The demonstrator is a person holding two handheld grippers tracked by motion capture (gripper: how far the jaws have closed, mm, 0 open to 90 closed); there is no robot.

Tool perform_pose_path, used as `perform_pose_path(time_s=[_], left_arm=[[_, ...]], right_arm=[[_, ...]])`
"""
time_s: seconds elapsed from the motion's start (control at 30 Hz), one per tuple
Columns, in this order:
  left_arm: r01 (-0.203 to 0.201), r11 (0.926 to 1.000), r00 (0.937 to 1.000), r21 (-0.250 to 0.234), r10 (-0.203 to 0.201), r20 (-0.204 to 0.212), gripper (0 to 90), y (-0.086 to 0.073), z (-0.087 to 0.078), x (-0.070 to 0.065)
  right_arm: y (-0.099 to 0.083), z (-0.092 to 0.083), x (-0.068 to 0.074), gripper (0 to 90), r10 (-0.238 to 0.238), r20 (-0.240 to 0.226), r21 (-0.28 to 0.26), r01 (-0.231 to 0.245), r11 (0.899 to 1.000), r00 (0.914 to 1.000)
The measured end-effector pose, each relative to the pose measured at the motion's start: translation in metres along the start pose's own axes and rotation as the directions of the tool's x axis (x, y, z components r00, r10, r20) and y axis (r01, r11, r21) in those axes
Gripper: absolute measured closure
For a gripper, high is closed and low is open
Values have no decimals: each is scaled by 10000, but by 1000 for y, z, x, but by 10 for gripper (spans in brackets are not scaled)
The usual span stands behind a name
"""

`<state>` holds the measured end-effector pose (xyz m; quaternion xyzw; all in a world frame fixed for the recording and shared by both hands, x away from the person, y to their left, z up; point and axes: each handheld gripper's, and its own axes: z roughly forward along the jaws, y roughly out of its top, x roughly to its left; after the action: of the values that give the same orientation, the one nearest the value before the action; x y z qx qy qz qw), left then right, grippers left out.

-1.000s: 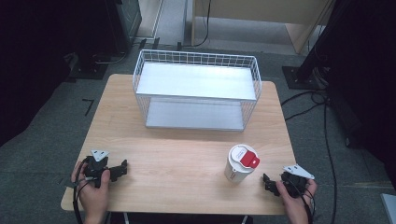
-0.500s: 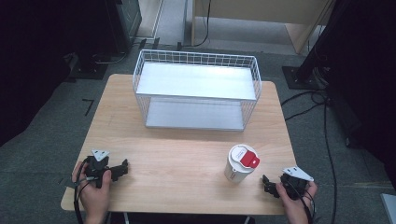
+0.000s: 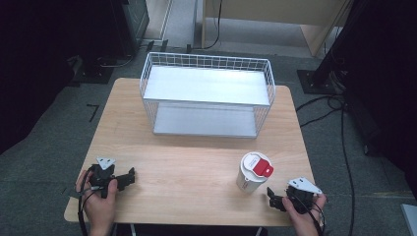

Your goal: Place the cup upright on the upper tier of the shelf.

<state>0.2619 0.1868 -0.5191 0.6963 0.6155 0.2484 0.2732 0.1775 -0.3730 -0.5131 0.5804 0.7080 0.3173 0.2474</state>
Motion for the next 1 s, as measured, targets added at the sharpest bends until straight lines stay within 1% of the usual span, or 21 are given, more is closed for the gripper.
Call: perform_pose_path(time_s=[0.03,0.23,0.3,0.37,0.5,0.67,0.73,0.83,0.87,0.9,1.0], left_arm=[[3,10000,10000,-14,-3,2,0,0,0,0],[0,10000,10000,-12,0,2,0,0,0,0],[1,10000,10000,-2,-1,-1,0,0,0,0],[5,10000,10000,-11,-5,2,0,0,0,0],[2,10000,10000,-11,-2,1,0,0,0,0],[0,10000,10000,-9,0,3,0,0,0,0],[2,10000,10000,-9,-2,3,0,0,0,0],[4,10000,10000,-10,-4,1,0,0,0,0],[1,10000,10000,-1,-1,-2,0,0,0,0],[1,10000,10000,-1,-1,-2,0,0,0,0],[2,10000,10000,-5,-2,-2,0,0,0,0]], right_arm=[[0,0,0,0,0,0,0,0,10000,10000],[4,-3,15,0,-77,-534,-232,64,9997,9985],[5,-3,20,0,-251,-633,-301,232,9993,9977],[6,-3,25,0,-306,-750,-378,278,9989,9967],[9,-3,36,0,-566,-993,-519,517,9973,9934],[13,-2,51,0,-856,-1390,-795,750,9940,9866],[14,-2,52,0,-889,-1401,-850,775,9934,9861],[16,-2,53,8,-760,-1557,-1038,602,9928,9849],[17,-2,54,23,-683,-1674,-1232,478,9912,9835],[17,-2,54,23,-683,-1674,-1232,478,9912,9835],[20,-4,57,35,-643,-1775,-1552,366,9872,9820]])
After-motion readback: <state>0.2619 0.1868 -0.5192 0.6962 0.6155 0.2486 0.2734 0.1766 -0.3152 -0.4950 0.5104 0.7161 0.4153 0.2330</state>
